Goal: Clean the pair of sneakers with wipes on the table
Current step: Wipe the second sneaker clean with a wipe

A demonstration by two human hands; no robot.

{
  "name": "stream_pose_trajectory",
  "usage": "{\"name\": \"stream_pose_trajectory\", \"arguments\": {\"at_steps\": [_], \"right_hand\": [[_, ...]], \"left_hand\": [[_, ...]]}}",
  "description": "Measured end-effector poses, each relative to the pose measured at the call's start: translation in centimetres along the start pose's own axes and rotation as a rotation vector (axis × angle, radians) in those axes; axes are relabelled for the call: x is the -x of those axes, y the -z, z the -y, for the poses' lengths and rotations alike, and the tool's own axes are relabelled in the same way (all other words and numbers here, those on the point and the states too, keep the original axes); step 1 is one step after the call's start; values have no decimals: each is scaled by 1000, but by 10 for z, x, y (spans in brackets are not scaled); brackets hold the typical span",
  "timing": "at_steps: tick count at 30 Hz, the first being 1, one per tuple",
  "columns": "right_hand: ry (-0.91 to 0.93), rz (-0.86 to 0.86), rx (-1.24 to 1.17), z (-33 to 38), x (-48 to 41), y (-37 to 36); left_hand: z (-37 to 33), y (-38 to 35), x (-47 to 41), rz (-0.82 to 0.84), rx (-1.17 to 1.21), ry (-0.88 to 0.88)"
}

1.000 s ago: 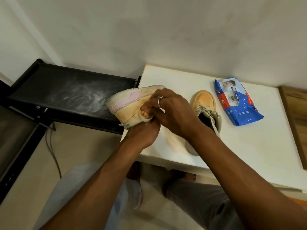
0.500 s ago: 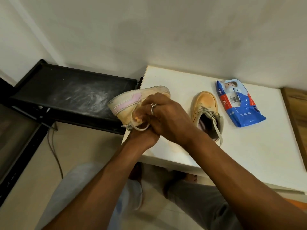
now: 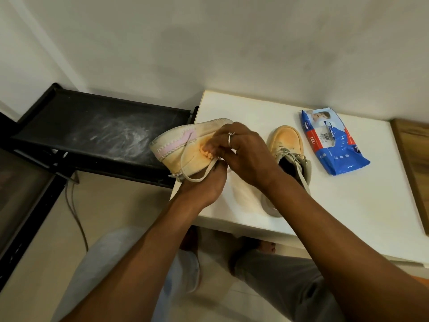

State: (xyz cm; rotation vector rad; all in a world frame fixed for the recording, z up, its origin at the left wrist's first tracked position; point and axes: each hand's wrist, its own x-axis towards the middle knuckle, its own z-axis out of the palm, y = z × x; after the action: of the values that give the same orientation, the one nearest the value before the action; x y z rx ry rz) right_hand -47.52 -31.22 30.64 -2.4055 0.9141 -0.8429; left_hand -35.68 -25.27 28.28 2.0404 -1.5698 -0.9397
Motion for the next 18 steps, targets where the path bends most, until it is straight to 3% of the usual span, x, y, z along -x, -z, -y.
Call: {"name": "stream_pose_trajectory", "arguments": {"at_steps": [2, 6, 11, 16, 18], "right_hand": [[-41, -20, 7, -4, 3, 2], [96, 81, -16, 8, 5, 4], [-94, 4, -33, -5, 3, 2], [36, 98, -62, 8, 5, 6], [-62, 51, -29, 1, 3, 2]], "left_hand": [[1, 0, -1, -72, 110, 21], [20, -9, -14, 122, -24, 50], [10, -2, -2, -109, 126, -2], [17, 0, -2, -31, 65, 51], [21, -1, -2, -68, 130, -55]]}}
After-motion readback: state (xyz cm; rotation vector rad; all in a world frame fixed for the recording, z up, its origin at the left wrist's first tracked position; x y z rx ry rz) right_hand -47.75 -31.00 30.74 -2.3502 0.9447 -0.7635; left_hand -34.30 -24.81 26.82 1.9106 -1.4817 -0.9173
